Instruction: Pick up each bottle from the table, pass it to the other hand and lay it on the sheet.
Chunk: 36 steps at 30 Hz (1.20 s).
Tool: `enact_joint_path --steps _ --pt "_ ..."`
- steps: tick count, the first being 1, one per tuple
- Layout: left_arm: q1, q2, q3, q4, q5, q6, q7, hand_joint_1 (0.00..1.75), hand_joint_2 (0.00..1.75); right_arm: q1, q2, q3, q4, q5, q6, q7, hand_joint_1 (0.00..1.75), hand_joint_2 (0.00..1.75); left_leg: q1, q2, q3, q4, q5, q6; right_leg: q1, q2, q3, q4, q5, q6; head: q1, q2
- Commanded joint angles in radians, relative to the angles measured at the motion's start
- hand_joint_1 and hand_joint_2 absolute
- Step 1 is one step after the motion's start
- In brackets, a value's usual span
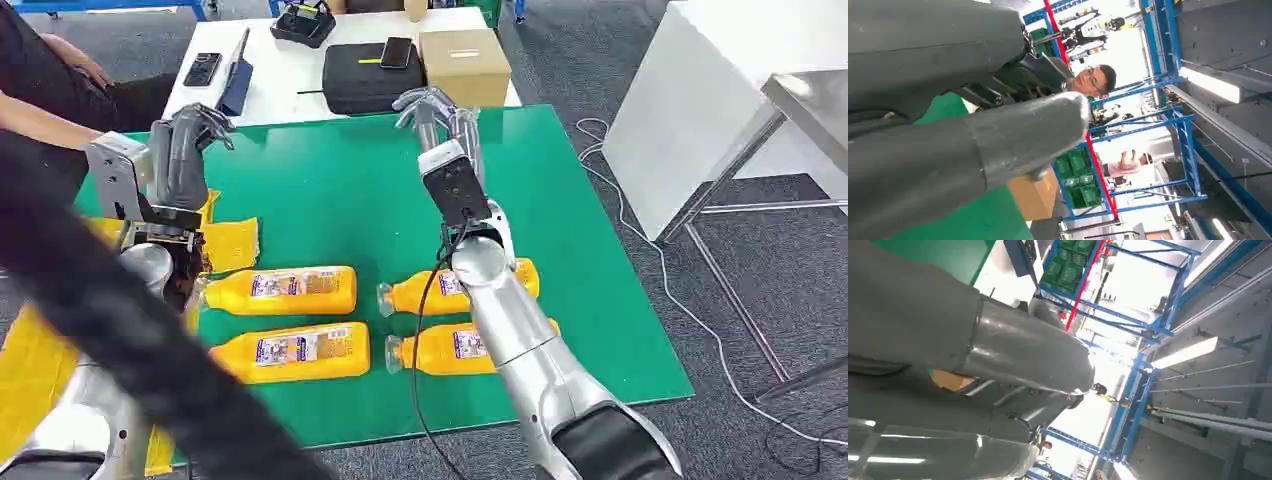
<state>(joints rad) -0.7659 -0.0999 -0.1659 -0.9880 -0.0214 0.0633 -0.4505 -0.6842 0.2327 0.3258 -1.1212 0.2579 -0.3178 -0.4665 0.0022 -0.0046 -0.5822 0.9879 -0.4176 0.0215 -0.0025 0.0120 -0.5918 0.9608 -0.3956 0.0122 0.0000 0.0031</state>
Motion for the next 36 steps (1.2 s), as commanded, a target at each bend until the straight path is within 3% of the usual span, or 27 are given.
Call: enact_joint_path --steps 1,2,4,5,7,10,12,23,24,25,28,30,31,34,36 --pt "0.628 -0.091 -0.04 -0.131 0.152 -0.047 -0.114 1.75 0.0 0.624 -0.104 -0.049 -0.153 -0.302 0.395 -0.046 1.75 0.0 0.0 0.0 0.003 0.0 -0.001 -0.001 0.0 -0.001 0.003 0.0 -0.001 0.0 0.0 0.0" --pt "0.631 -0.084 -0.04 -0.142 0.155 -0.045 -0.111 1.75 0.0 0.617 -0.097 -0.051 -0.147 -0.301 0.394 -0.046 1.75 0.0 0.0 -0.002 0.006 -0.004 0.0 -0.001 0.0 -0.003 0.006 -0.004 -0.001 0.0 0.0 0.0" --pt "0.631 -0.084 -0.04 -0.142 0.155 -0.045 -0.111 1.75 0.0 0.617 -0.097 -0.051 -0.147 -0.301 0.394 -0.046 1.75 0.0 0.0 -0.009 0.039 -0.03 0.001 0.0 0.0 -0.01 0.042 -0.031 -0.002 0.001 0.0 0.0" --pt "0.631 -0.078 -0.038 -0.152 0.16 -0.044 -0.105 1.75 0.0 0.61 -0.091 -0.05 -0.143 -0.301 0.394 -0.045 1.75 0.0 -0.001 -0.006 0.031 -0.02 -0.002 -0.001 0.0 -0.007 0.031 -0.021 -0.003 0.001 0.0 0.0" --pt "0.633 -0.052 -0.008 -0.226 0.171 -0.033 -0.041 1.75 0.0 0.543 -0.065 -0.039 -0.095 -0.313 0.403 -0.027 1.75 0.0 0.0 -0.003 0.043 -0.018 -0.016 0.0 0.0 -0.003 0.044 -0.018 -0.017 0.003 0.001 0.0" --pt "0.654 -0.034 0.036 -0.314 0.14 -0.051 0.005 1.75 0.0 0.454 -0.057 -0.015 -0.034 -0.317 0.398 -0.02 1.75 0.0 0.0 0.006 0.029 -0.008 -0.022 -0.002 0.0 0.006 0.029 -0.007 -0.019 0.002 -0.001 0.0" --pt "0.662 -0.035 0.059 -0.337 0.131 -0.051 0.0 1.75 0.0 0.429 -0.058 -0.025 -0.045 -0.325 0.406 -0.031 1.75 0.0 -0.001 0.004 0.021 -0.011 -0.019 -0.002 -0.001 0.004 0.02 -0.008 -0.017 0.001 -0.001 0.0" --pt "0.614 -0.059 0.094 -0.363 0.121 -0.063 0.046 1.75 0.0 0.442 -0.07 -0.057 -0.227 -0.305 0.375 0.026 1.75 0.0 0.0 0.0 0.021 -0.008 -0.018 -0.002 0.0 0.0 0.02 -0.007 -0.018 0.002 -0.002 0.0" --pt "0.614 -0.059 0.094 -0.363 0.121 -0.063 0.046 0.0 0.0 0.442 -0.07 -0.057 -0.227 -0.305 0.375 0.026 0.19 0.0 0.0 0.0 0.021 -0.009 -0.018 -0.002 0.0 0.001 0.02 -0.007 -0.018 0.001 -0.002 0.0" --pt "0.621 -0.051 0.073 -0.374 0.086 -0.055 0.096 0.0 0.0 0.45 -0.065 -0.054 -0.239 -0.255 0.305 0.045 0.0 0.0 0.001 0.0 0.023 -0.009 -0.019 -0.002 0.0 0.0 0.022 -0.007 -0.019 0.002 -0.002 0.0" --pt "0.621 -0.057 0.095 -0.366 0.098 -0.055 0.094 0.0 0.0 0.478 -0.089 -0.035 -0.275 -0.226 0.309 0.07 0.0 0.0 0.001 -0.001 0.023 -0.009 -0.019 -0.002 0.001 -0.001 0.023 -0.007 -0.019 0.001 -0.002 0.0" --pt "0.646 -0.072 0.159 -0.384 0.088 0.014 0.072 0.0 0.0 0.523 -0.134 -0.009 -0.341 -0.111 0.312 0.136 0.0 0.0 0.001 -0.001 0.023 -0.01 -0.018 -0.002 0.0 -0.001 0.022 -0.008 -0.018 0.001 -0.002 0.0" --pt "0.654 -0.065 0.171 -0.387 0.089 0.015 0.072 0.0 0.0 0.541 -0.136 -0.015 -0.375 -0.103 0.317 0.149 0.0 1.75 0.001 -0.001 0.025 -0.01 -0.019 -0.002 0.0 -0.001 0.025 -0.009 -0.02 0.001 -0.002 0.0" --pt "0.656 -0.076 0.223 -0.379 0.11 0.022 0.075 0.0 0.0 0.604 -0.224 0.021 -0.477 0.024 0.359 0.262 0.0 1.75 0.001 -0.001 0.025 -0.01 -0.019 -0.002 0.0 -0.001 0.025 -0.009 -0.02 0.001 -0.002 0.0" --pt "0.657 -0.073 0.223 -0.374 0.116 0.007 0.067 0.0 0.0 0.644 -0.272 0.026 -0.515 0.062 0.359 0.275 0.0 1.75 0.0 -0.002 0.023 -0.01 -0.018 -0.002 0.0 -0.002 0.023 -0.009 -0.019 0.001 -0.002 0.0"
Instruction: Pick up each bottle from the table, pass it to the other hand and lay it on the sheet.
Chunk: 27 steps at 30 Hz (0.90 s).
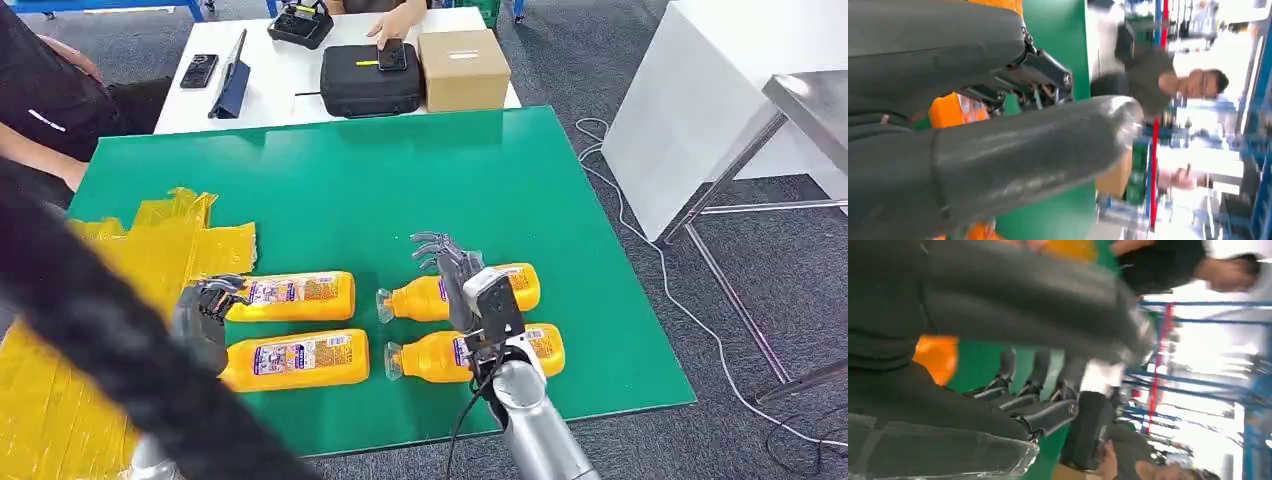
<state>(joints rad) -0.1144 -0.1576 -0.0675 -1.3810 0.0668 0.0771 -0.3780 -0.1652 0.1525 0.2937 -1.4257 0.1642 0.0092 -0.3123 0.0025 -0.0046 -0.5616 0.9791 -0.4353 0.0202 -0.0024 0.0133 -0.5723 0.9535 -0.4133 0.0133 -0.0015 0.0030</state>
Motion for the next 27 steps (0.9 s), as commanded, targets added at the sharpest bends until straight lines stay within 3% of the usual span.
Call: enact_joint_path --steps 1,7,13,27 --pt "0.009 -0.016 0.125 0.017 0.033 -0.011 -0.009 0.0 0.0 0.144 -0.221 0.059 -0.227 0.189 0.012 0.112 0.0 1.75 0.0 -0.004 0.005 -0.002 -0.001 -0.001 0.0 -0.005 0.006 -0.002 -0.002 0.001 0.0 0.0" --pt "0.018 -0.016 0.123 0.004 0.055 -0.019 -0.019 0.0 0.0 0.242 -0.293 0.058 -0.31 0.19 0.015 0.114 0.0 1.75 0.0 -0.003 0.004 -0.001 -0.002 0.0 0.0 -0.004 0.006 -0.002 -0.003 0.001 0.0 0.0" --pt "0.028 -0.017 0.141 -0.051 0.085 0.007 -0.01 0.0 0.0 0.189 -0.318 0.111 -0.313 0.217 0.05 0.174 0.0 1.75 0.0 0.001 0.002 0.0 -0.003 -0.001 0.0 0.0 0.003 0.0 -0.002 0.0 0.0 0.0" --pt "0.035 -0.016 0.141 -0.052 0.085 0.005 -0.012 0.0 0.0 0.189 -0.323 0.107 -0.309 0.216 0.049 0.17 0.0 1.75 0.0 0.001 0.003 -0.001 -0.002 -0.001 0.0 -0.001 0.004 -0.001 -0.001 0.0 0.0 0.0"
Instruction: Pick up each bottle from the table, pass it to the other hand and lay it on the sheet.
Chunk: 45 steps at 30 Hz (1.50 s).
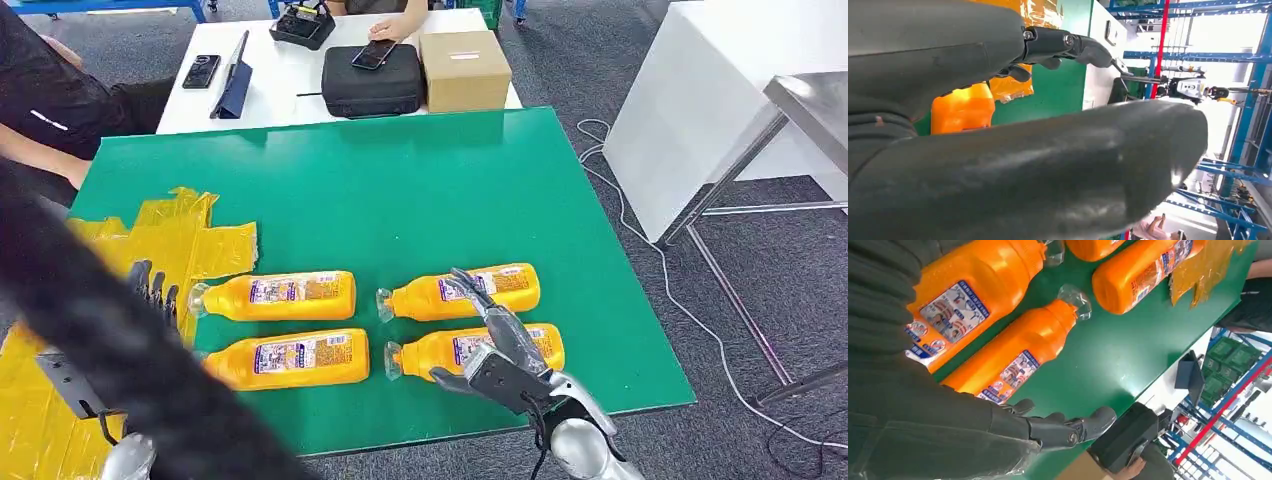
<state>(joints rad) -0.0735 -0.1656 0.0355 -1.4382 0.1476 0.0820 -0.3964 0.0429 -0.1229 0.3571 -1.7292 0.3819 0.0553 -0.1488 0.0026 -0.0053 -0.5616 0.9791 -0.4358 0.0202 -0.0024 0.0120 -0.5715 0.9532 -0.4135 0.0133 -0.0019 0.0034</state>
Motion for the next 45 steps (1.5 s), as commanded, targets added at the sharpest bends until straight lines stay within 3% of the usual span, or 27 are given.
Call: enact_joint_path --steps 1,7,10,11,13,21,28,45 --pt "-0.005 -0.008 0.038 0.005 0.004 0.0 0.007 0.0 0.0 -0.02 -0.048 0.044 -0.006 -0.001 0.003 0.007 0.0 1.75 0.0 0.001 0.003 -0.001 -0.001 -0.001 0.0 0.0 0.003 -0.001 -0.001 0.0 0.0 0.0" --pt "-0.006 -0.01 0.039 0.004 0.003 0.003 0.009 0.0 0.0 -0.022 -0.056 0.05 0.002 0.006 0.005 0.019 0.0 1.75 0.0 0.001 0.001 -0.001 -0.001 0.0 0.0 0.0 0.001 -0.001 0.0 0.0 0.0 0.0" --pt "-0.008 -0.012 0.046 0.006 0.005 0.003 0.012 0.0 0.0 -0.05 -0.125 0.092 0.042 0.25 -0.076 0.106 0.0 1.75 0.0 0.001 0.001 -0.001 0.0 0.0 0.0 0.0 0.001 0.0 0.0 0.0 0.0 0.0" --pt "0.009 -0.012 0.05 -0.017 0.008 -0.007 0.015 0.0 0.0 -0.042 -0.142 0.129 0.086 0.514 -0.106 0.231 0.0 1.75 0.0 0.001 0.004 -0.001 -0.002 -0.001 0.0 0.0 0.003 -0.001 -0.001 0.0 0.0 0.0" --pt "0.019 -0.011 0.046 -0.027 0.014 -0.008 0.024 0.0 0.0 -0.015 -0.156 0.13 0.122 0.629 -0.078 0.313 0.0 1.75 0.0 0.001 0.002 -0.001 -0.001 0.0 0.0 0.0 0.002 -0.001 -0.001 0.0 0.0 0.0" --pt "-0.001 0.003 0.04 0.015 0.04 -0.011 0.023 0.0 0.0 -0.036 -0.183 0.144 0.147 0.62 -0.017 0.319 0.0 1.75 -0.001 0.0 0.003 -0.001 -0.001 -0.001 0.0 -0.001 0.003 -0.001 -0.001 0.0 0.0 0.0" --pt "-0.013 0.014 0.038 0.049 0.056 -0.012 0.02 0.0 0.0 0.018 -0.2 0.143 0.129 0.632 0.009 0.373 0.0 1.75 0.0 -0.001 0.006 -0.002 -0.001 -0.001 0.0 -0.003 0.006 -0.002 -0.002 0.0 0.0 0.0" --pt "-0.039 0.022 0.045 0.068 0.105 -0.04 0.017 0.0 0.0 0.012 -0.203 0.12 0.189 0.652 0.071 0.48 0.0 1.75 0.0 -0.001 0.006 -0.002 -0.001 -0.001 0.0 -0.002 0.006 -0.002 -0.001 0.0 0.0 0.0"
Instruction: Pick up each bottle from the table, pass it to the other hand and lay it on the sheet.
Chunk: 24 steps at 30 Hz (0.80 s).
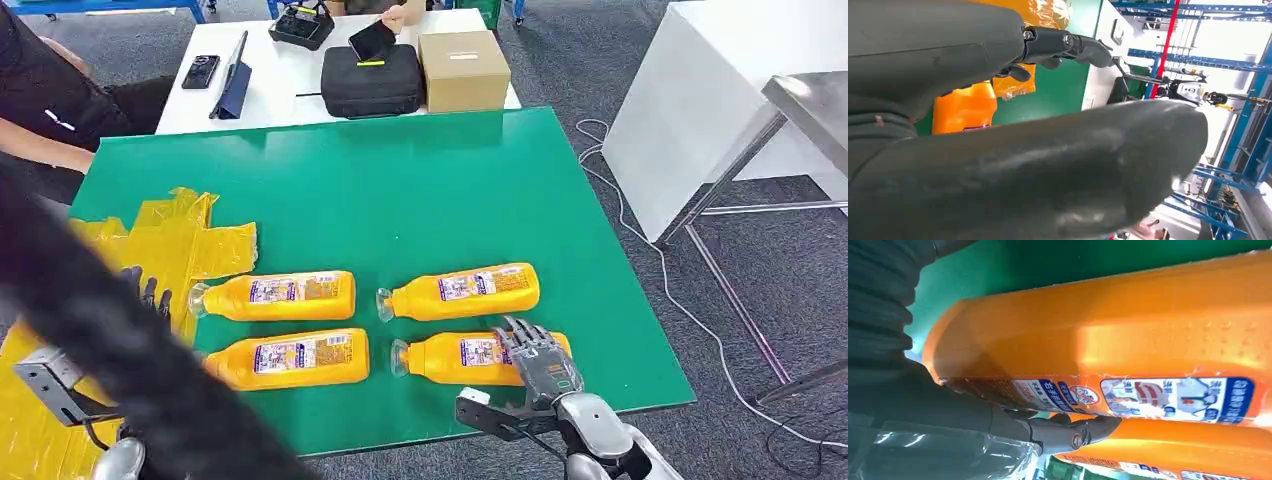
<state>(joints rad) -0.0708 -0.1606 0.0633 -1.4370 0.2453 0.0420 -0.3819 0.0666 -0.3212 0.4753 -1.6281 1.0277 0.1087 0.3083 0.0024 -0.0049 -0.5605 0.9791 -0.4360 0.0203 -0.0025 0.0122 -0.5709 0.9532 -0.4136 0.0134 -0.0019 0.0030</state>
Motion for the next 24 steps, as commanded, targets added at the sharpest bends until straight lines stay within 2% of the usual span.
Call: enact_joint_path --steps 1,9,14,24 --pt "-0.042 0.017 0.018 0.067 0.007 0.0 0.003 0.0 0.0 -0.012 -0.004 0.002 0.088 0.006 0.018 0.023 0.0 1.75 0.0 -0.001 0.004 -0.002 0.0 -0.001 0.0 -0.002 0.004 -0.002 -0.001 0.0 0.0 0.0" --pt "-0.029 0.027 0.013 0.069 0.019 -0.001 0.005 0.0 0.0 -0.008 -0.006 0.001 0.099 0.015 0.018 0.041 0.0 1.75 0.0 -0.001 0.005 -0.002 0.0 -0.001 0.0 -0.002 0.006 -0.002 -0.001 0.0 0.0 0.0" --pt "0.011 0.029 0.025 0.044 0.034 0.004 -0.004 0.0 0.0 0.02 -0.035 0.01 0.088 0.016 0.01 0.046 0.0 1.75 0.0 -0.001 0.006 -0.002 -0.001 -0.001 0.0 -0.001 0.006 -0.002 -0.001 0.0 0.0 0.0" --pt "-0.003 0.026 0.035 0.05 0.047 0.005 -0.01 0.0 0.0 0.009 -0.034 0.018 0.1 0.019 0.015 0.068 0.0 1.75 0.0 -0.001 0.008 -0.002 -0.001 -0.001 0.0 -0.002 0.009 -0.003 -0.001 0.0 0.0 0.0"
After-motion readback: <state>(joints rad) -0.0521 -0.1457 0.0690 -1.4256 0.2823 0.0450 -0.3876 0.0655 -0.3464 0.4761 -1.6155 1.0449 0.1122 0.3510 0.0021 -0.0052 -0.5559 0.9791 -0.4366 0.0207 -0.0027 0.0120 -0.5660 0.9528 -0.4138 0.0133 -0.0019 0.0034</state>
